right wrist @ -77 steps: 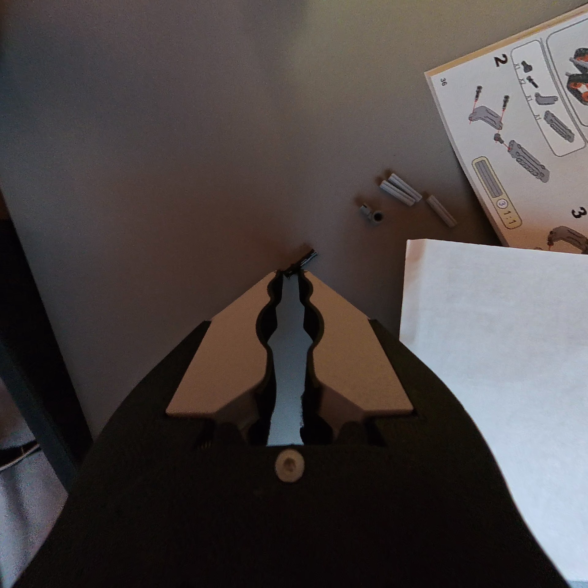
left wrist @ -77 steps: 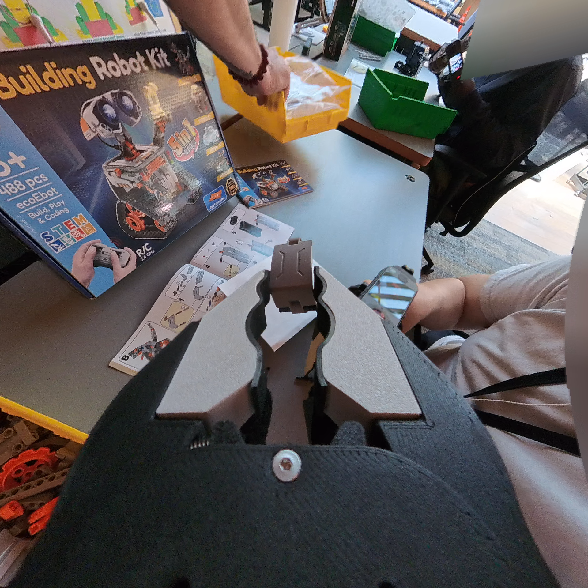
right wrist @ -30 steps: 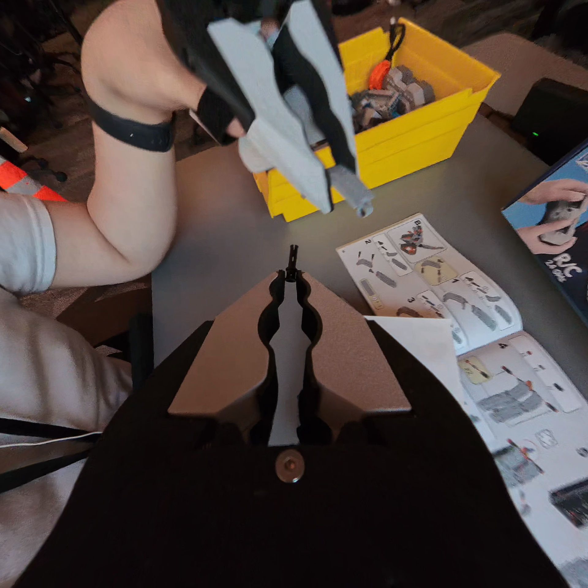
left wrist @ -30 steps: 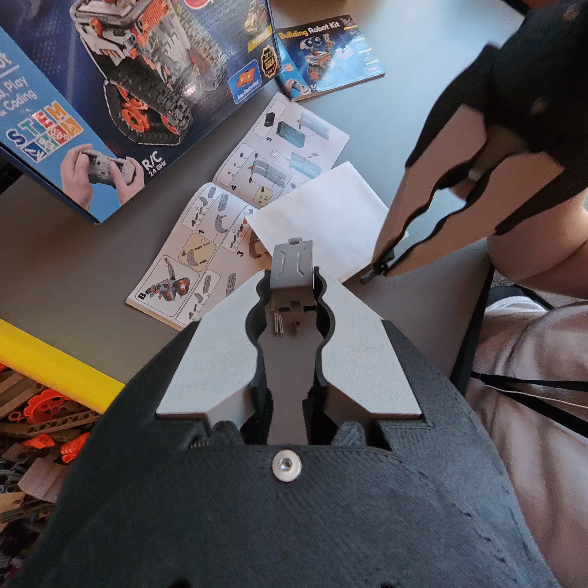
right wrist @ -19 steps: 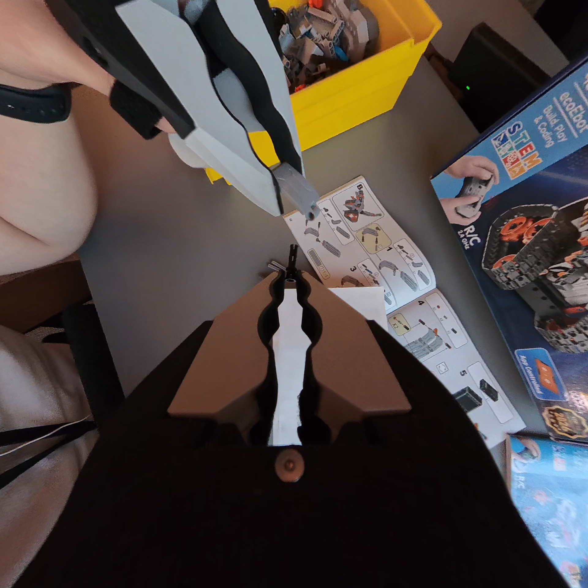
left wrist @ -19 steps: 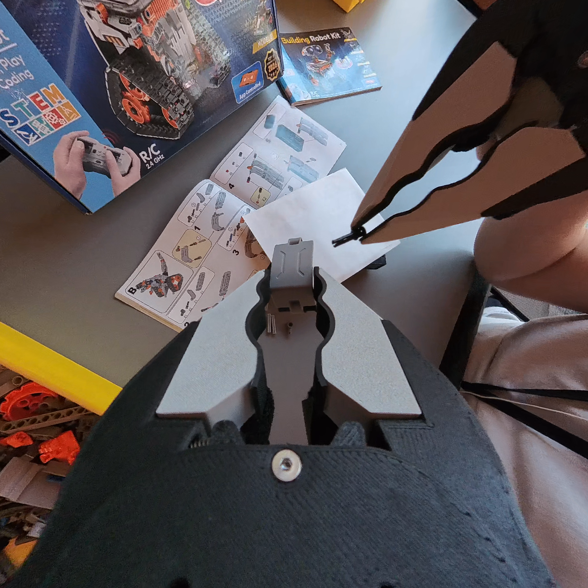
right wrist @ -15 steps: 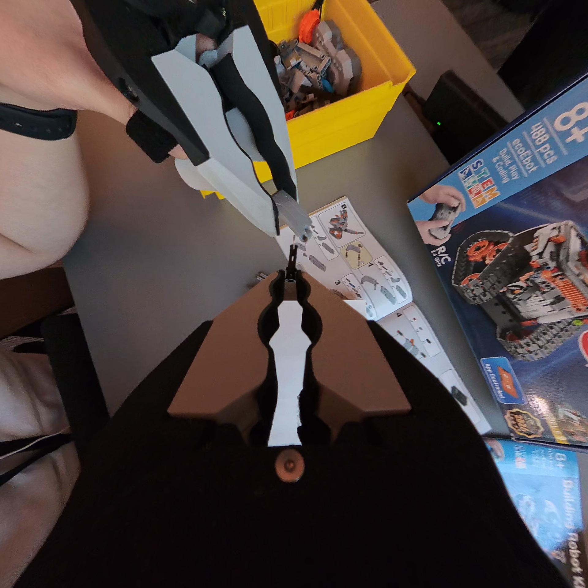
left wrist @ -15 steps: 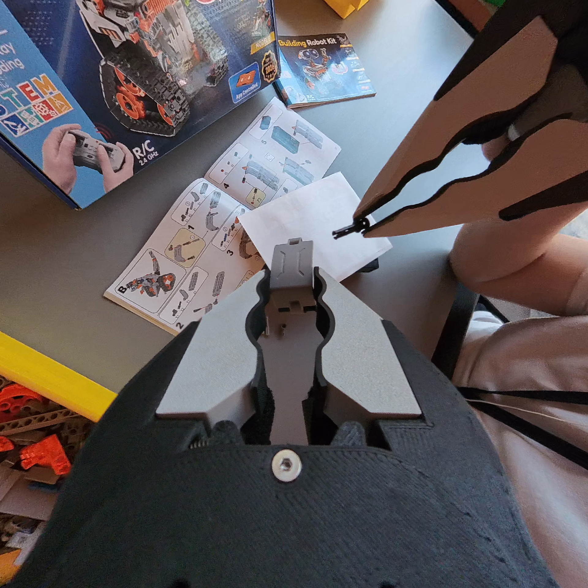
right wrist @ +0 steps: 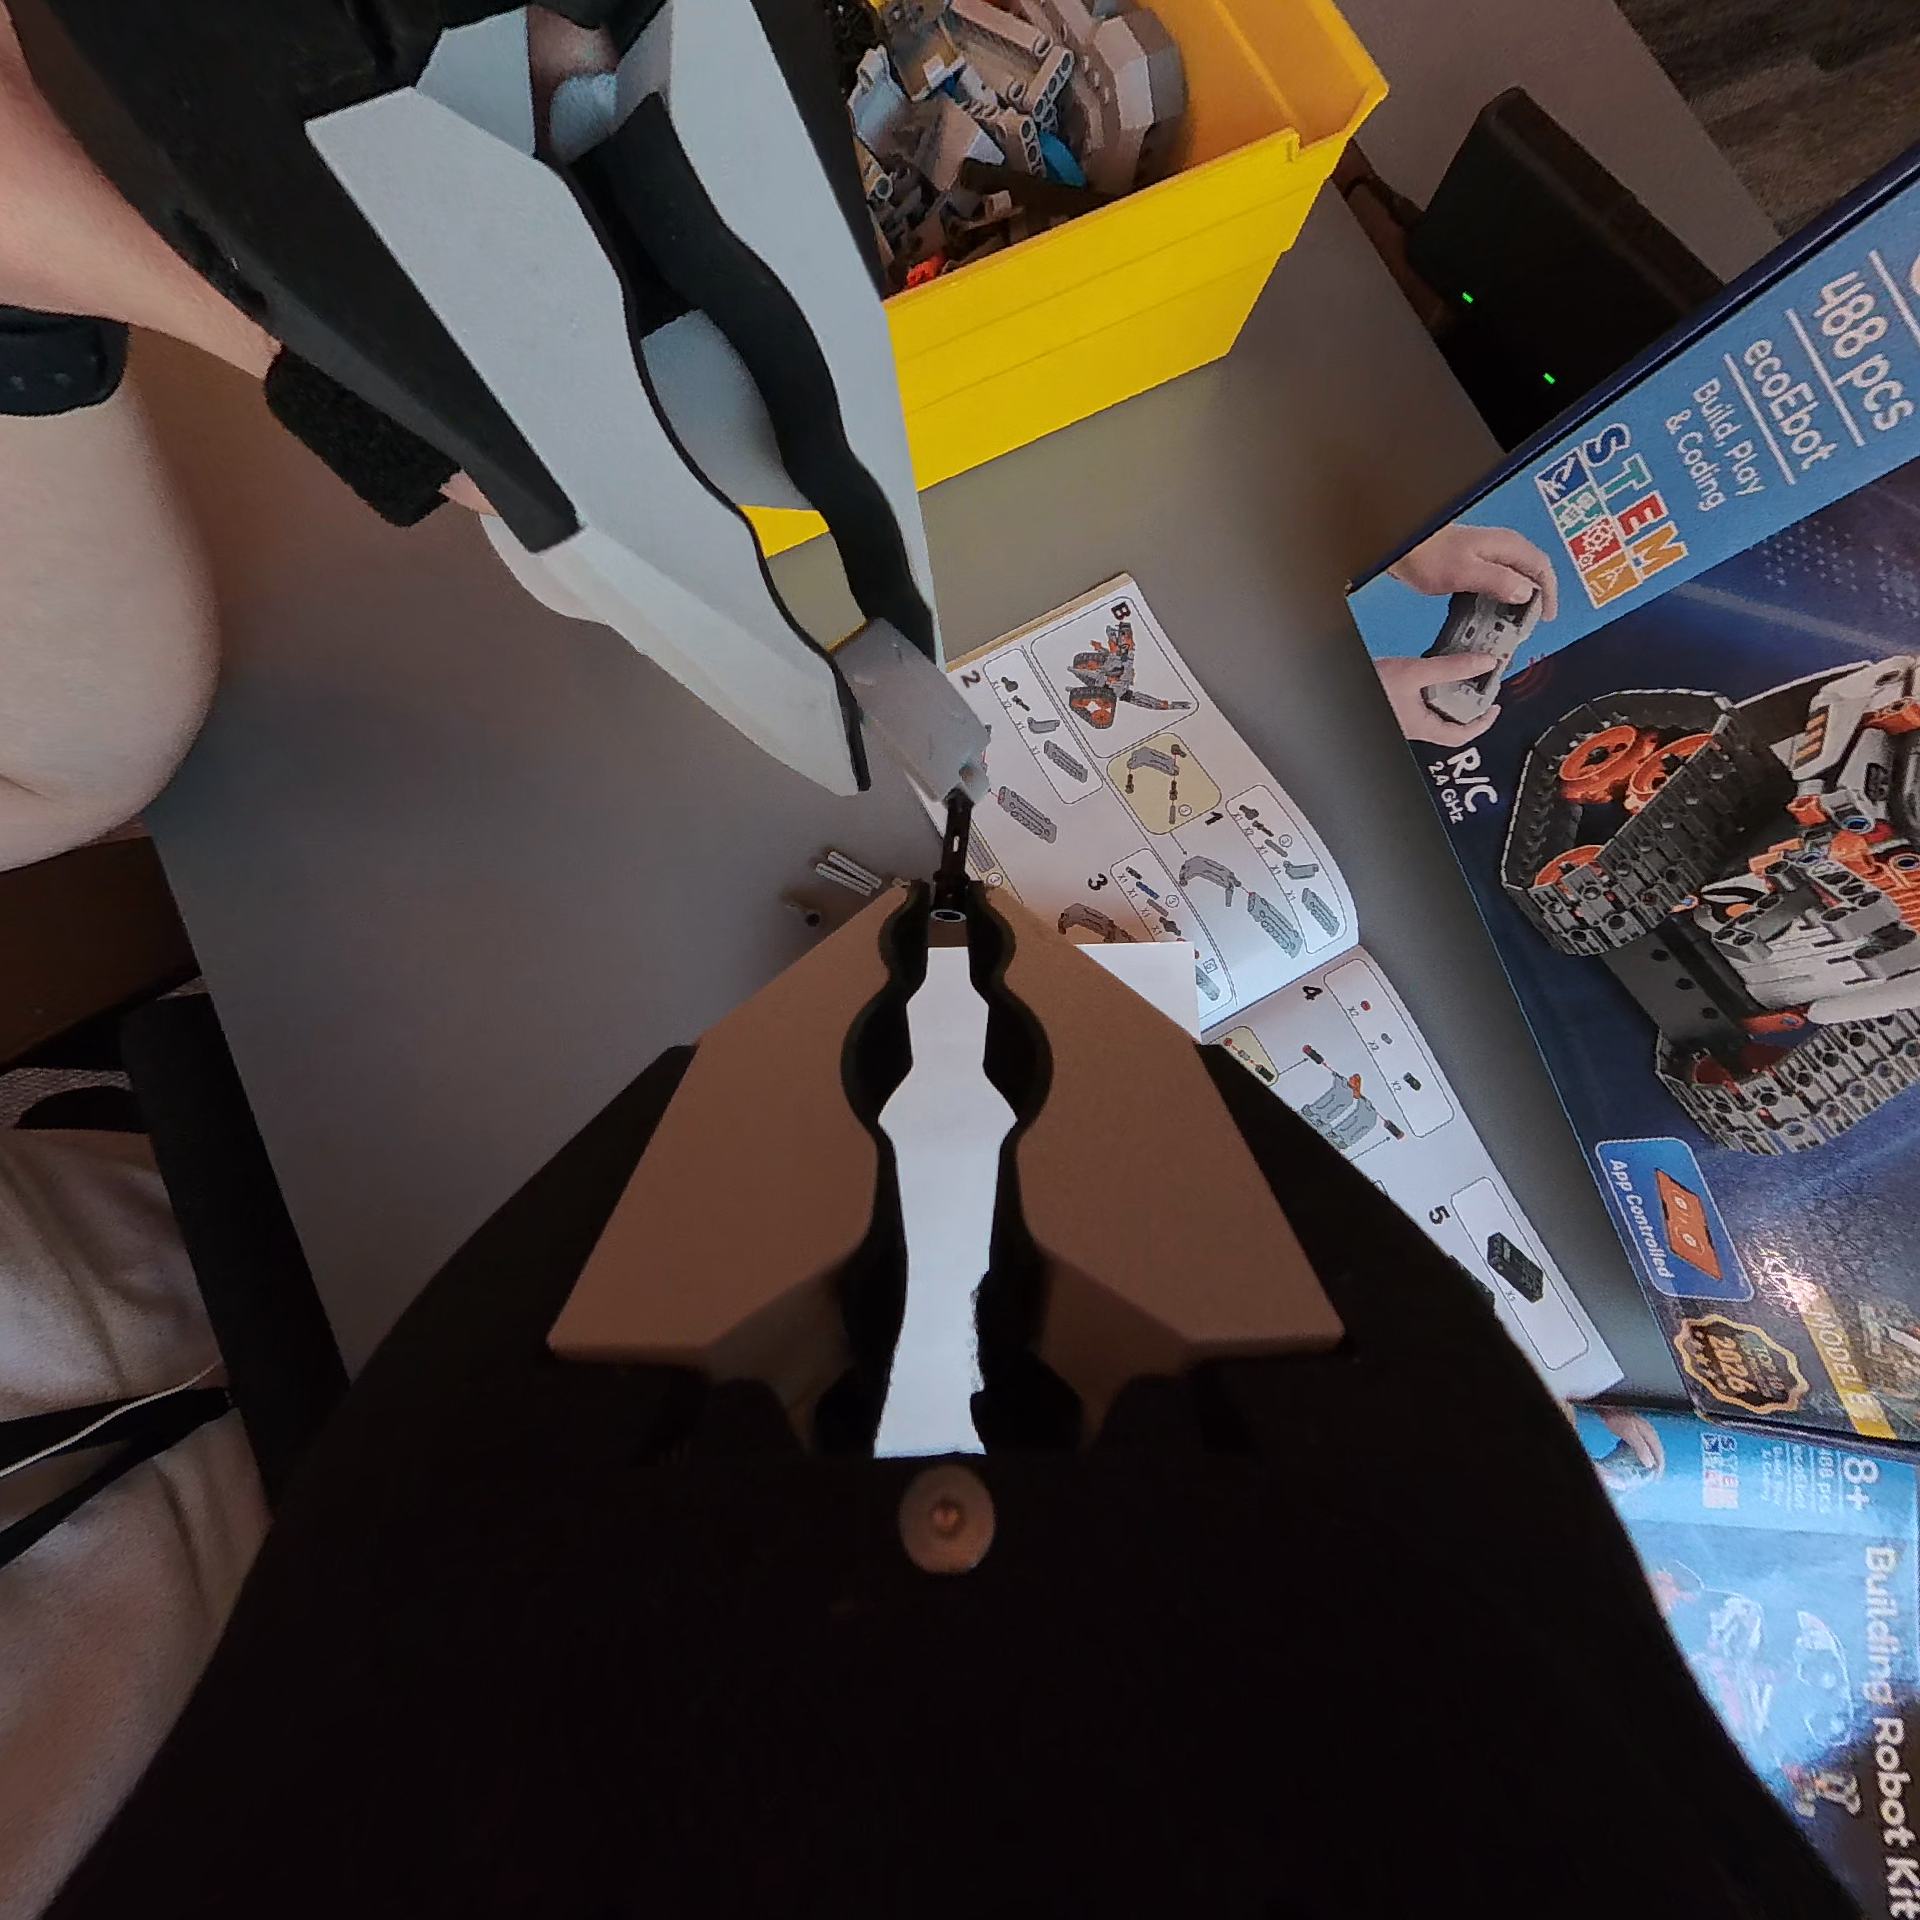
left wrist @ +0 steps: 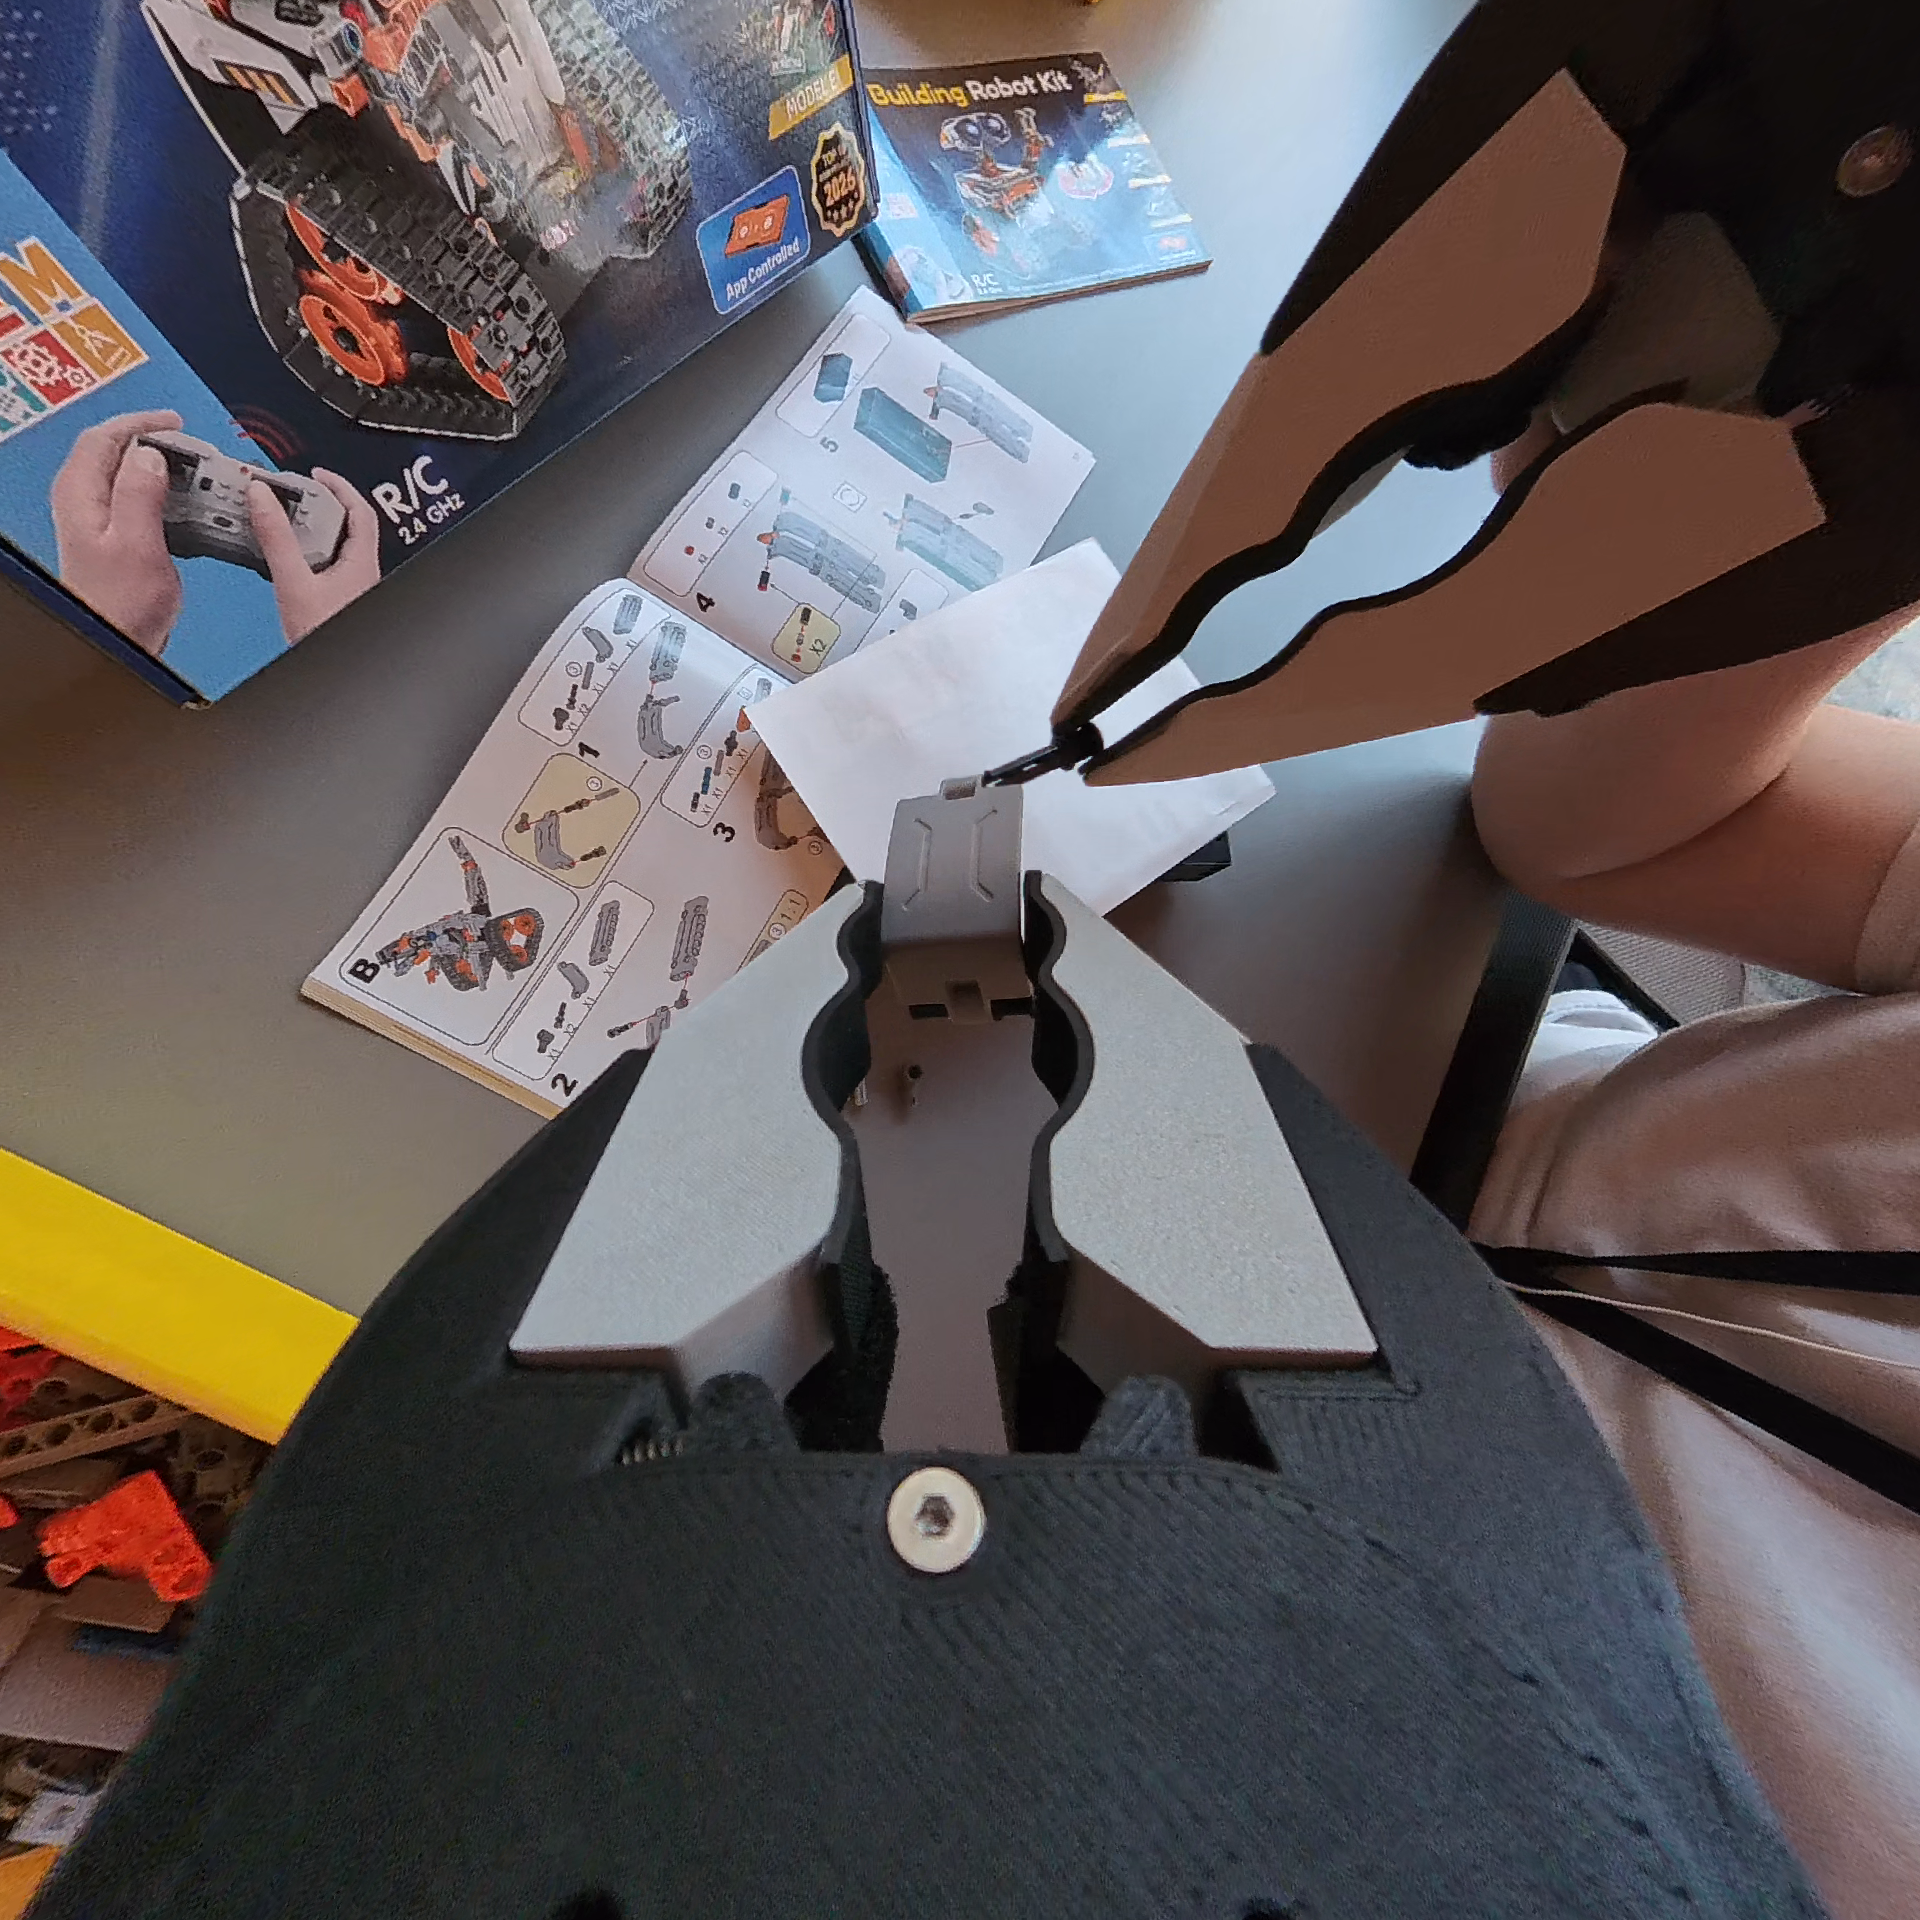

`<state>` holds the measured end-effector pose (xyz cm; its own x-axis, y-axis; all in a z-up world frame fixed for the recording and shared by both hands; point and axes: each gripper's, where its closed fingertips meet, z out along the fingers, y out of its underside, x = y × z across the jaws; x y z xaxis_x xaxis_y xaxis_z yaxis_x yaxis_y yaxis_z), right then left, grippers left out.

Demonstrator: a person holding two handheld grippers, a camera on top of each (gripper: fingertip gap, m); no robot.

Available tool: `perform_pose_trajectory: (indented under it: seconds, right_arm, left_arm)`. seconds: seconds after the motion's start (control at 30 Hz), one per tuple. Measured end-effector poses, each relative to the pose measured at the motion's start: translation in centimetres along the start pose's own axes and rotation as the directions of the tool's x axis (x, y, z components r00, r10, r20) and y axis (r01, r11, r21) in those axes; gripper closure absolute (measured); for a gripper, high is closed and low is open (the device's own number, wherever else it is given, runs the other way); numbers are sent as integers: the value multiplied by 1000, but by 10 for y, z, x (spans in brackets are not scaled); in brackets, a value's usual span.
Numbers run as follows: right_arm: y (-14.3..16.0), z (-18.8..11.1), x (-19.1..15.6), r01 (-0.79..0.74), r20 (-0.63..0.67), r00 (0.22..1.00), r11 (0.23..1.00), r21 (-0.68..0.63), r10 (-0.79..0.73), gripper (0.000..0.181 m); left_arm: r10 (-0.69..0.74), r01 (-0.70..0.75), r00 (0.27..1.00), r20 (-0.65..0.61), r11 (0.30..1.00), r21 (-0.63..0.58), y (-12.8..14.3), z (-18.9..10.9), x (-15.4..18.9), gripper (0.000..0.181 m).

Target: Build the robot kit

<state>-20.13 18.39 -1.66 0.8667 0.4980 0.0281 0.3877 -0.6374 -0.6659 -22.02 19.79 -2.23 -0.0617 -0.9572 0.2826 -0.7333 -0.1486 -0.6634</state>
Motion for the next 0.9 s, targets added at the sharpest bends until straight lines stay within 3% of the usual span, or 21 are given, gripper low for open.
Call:
perform_pose_trajectory:
  seconds: [0.47, 0.9]
  right_arm:
    - [3, 7, 7, -46, 2, 999, 999, -12, 46, 176]
    - [-17, 14, 18, 62, -147, 988, 997, 54, -54, 176]
  left_arm:
    - [70, -67, 991, 117, 997, -30, -1, 9, -8, 156]
    - [4, -10, 978, 207, 1000, 28, -10, 7, -25, 156]
